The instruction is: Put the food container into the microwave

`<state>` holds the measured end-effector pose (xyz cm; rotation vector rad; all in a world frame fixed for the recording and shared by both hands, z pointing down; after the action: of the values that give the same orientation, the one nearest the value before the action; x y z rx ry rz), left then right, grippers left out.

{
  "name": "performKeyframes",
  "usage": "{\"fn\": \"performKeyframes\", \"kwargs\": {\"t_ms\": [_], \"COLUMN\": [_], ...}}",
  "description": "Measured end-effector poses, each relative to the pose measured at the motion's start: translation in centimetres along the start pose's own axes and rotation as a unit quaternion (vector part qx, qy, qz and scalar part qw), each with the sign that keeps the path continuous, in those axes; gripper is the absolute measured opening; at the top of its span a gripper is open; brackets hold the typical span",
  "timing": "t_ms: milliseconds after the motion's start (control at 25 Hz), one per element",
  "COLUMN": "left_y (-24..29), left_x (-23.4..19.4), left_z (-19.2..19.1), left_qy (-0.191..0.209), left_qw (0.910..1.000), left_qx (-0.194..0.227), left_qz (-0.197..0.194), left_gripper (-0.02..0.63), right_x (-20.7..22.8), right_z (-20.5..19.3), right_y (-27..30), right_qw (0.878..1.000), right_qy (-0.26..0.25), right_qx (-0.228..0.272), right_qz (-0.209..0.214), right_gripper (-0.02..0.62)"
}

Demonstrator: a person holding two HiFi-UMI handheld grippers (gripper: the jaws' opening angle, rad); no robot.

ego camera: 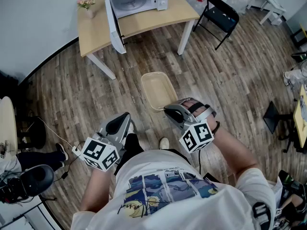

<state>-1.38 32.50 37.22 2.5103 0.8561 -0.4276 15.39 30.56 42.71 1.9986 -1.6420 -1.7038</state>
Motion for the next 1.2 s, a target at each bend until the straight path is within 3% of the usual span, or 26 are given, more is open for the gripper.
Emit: {"fn": "performKeyframes", "kwargs": {"t_ms": [240,680,880,1200], "left_y": [2.7,6.7,7.2,10.1], "left_x": [-6.1,-18.5,-23.4,-26.5], "left_z": [2.9,13.5,15.9,19.0], "left_qy": [-0.002,0.029,0.029,0.022], "left_qw": [0.9996,0.9931,0.9929,0.9936], "left_qx": [0.013,0.01,0.016,0.036], "left_qz": [-0.026,-0.113,-0.114,-0.104], "left_gripper": [0.008,0.008,0.008,0.008], "right_x": [4.1,14.7,18.3,24.7], "right_z": [-1.0,-1.7,-3.2,-8.3], "right_y": [4.5,13.5,17.4,22.1], "right_qw": [1.0,0.994,0.992,0.991], "right_qy": [0.002,0.035,0.047,0.04], "right_qx": [-0.027,-0.099,-0.116,-0.121], "right_qz": [0.001,-0.017,-0.033,-0.045], "right_gripper": [0.031,0.031,0.032,0.031]}}
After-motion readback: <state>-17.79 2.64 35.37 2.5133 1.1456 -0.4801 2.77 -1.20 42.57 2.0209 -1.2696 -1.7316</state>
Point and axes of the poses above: the fingertips, and each gripper's own axes: y forward along the fingers, x to its right, z out of its top, the point moved 4 cm from there along -y, backward along the fingers, and after that the axes turned 10 degrees about -y, right-handed, at the moved point
